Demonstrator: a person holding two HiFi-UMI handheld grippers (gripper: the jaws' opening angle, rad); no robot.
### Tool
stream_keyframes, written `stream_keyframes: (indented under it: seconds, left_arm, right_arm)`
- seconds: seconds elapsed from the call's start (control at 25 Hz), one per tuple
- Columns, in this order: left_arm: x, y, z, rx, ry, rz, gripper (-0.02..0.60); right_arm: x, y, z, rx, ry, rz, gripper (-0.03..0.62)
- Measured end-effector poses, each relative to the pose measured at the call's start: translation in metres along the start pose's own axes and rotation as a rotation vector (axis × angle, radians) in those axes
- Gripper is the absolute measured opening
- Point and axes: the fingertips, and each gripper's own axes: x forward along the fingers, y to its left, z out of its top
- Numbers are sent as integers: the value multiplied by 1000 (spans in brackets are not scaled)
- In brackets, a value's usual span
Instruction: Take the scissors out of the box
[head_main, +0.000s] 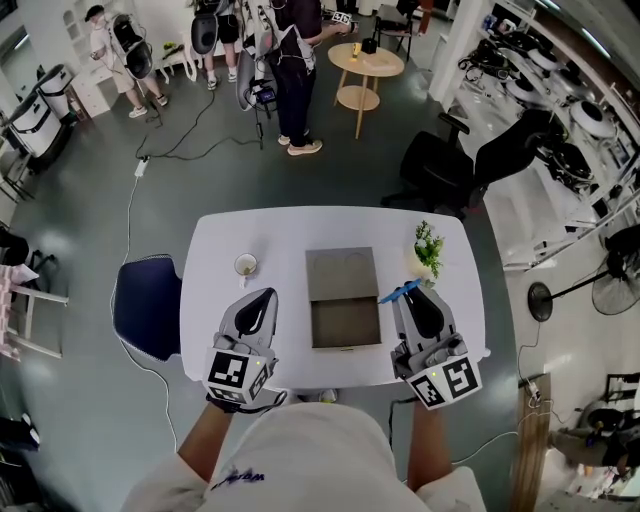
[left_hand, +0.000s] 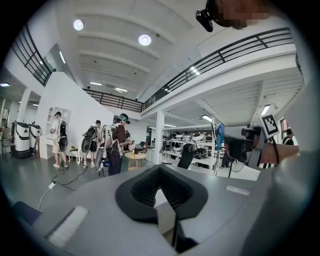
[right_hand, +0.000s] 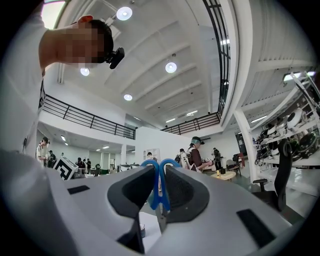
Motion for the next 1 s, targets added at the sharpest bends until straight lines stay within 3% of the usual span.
stream_keyframes:
  seconds: [0.48,0.72,1.0]
  left_arm:
    - [-5,0,-4,4,8,-1,2]
    - [-8,0,-3,-54,-1,-9,3]
    - [-8,2,-8,-56,12,3,3]
  right_arm:
    - [-13,-4,2,3,-3,-47,74]
    - [-17,-2,1,6,0,-55,74]
    - [-17,-5,-2,12,1,-54,74]
